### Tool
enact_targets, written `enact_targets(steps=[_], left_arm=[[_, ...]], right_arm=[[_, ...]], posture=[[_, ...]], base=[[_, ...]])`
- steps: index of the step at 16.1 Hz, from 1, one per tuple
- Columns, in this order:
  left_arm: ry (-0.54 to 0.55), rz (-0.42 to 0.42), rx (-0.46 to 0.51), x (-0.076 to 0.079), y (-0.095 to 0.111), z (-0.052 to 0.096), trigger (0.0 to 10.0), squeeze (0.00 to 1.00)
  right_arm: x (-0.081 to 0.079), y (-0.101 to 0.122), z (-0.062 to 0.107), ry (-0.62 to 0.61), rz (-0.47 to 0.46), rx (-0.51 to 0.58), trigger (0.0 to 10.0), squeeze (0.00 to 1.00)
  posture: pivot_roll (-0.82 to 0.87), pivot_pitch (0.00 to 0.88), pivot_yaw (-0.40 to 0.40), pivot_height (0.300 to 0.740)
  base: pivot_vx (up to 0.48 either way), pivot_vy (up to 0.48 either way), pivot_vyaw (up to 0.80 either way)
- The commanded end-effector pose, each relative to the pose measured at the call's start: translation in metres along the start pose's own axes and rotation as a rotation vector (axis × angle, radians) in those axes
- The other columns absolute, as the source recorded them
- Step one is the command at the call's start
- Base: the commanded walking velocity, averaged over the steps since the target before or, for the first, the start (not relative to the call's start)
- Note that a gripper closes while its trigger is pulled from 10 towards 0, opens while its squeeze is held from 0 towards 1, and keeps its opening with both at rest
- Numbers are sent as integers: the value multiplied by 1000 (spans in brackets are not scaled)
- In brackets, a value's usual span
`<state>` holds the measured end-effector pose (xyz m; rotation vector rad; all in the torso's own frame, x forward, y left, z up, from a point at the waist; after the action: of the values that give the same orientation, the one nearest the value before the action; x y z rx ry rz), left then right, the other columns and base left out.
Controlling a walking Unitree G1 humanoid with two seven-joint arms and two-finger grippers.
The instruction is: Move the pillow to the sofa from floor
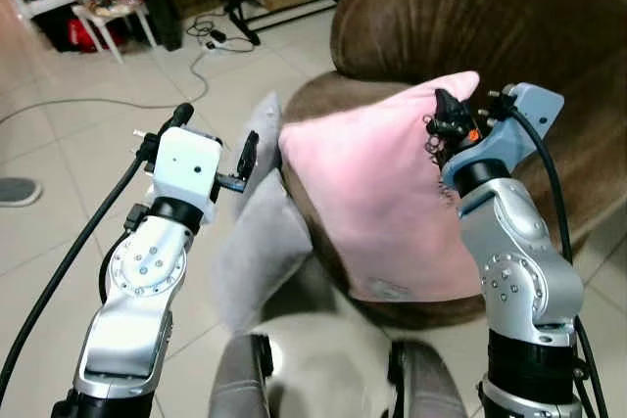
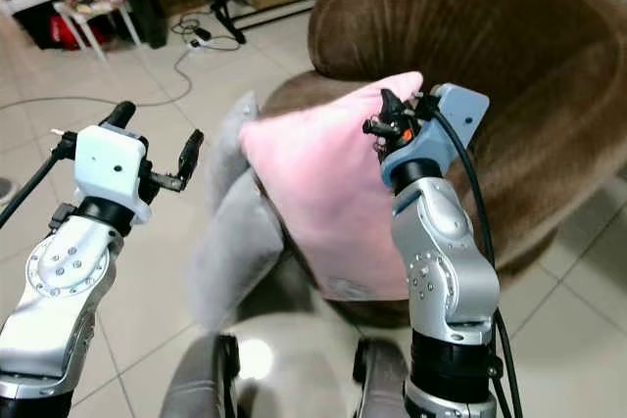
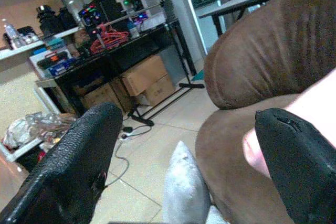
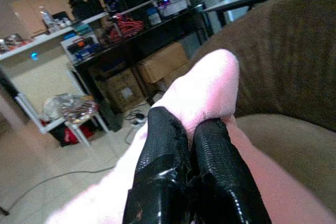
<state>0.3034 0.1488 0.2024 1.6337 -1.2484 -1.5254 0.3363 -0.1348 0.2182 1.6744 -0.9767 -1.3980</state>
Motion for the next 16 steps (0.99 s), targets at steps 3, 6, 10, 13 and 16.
enact_targets(steps=[3,6,10,13,16], left_arm=[[32,-17,1,-7,-1,-3,10000,0],[37,-10,6,-7,0,-1,10000,0],[35,-19,-5,-7,-2,-2,10000,0],[31,-18,-6,-7,-2,-2,10000,0],[29,-15,-7,-7,-1,-3,10000,0]], right_arm=[[-17,15,0,70,-29,49,10000,0],[-8,16,-2,1,18,63,10000,0],[4,5,-2,-46,9,16,10000,0],[5,3,-1,-59,15,13,10000,0],[2,1,-1,-44,12,10,10000,0]], posture=[[44,0,44,712],[44,0,44,736],[45,0,47,740],[43,0,52,740],[45,0,53,740]], base=[[0,0,0],[0,0,0],[0,0,0],[0,0,0],[0,0,0]])
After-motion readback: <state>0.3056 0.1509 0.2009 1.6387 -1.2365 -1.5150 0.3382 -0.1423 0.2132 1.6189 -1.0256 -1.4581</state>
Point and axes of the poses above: a point about 5 cm out from each wrist's last joint towards the gripper, its own z axis pointing back from the gripper into the wrist, its own y axis along the axis of the wrist's last joint, x = y × z, the point moved 4 cm from there along -z, pointing out of the wrist towards the gripper, and after that the axes turned 5 degrees about -z, right-handed, at the moved point
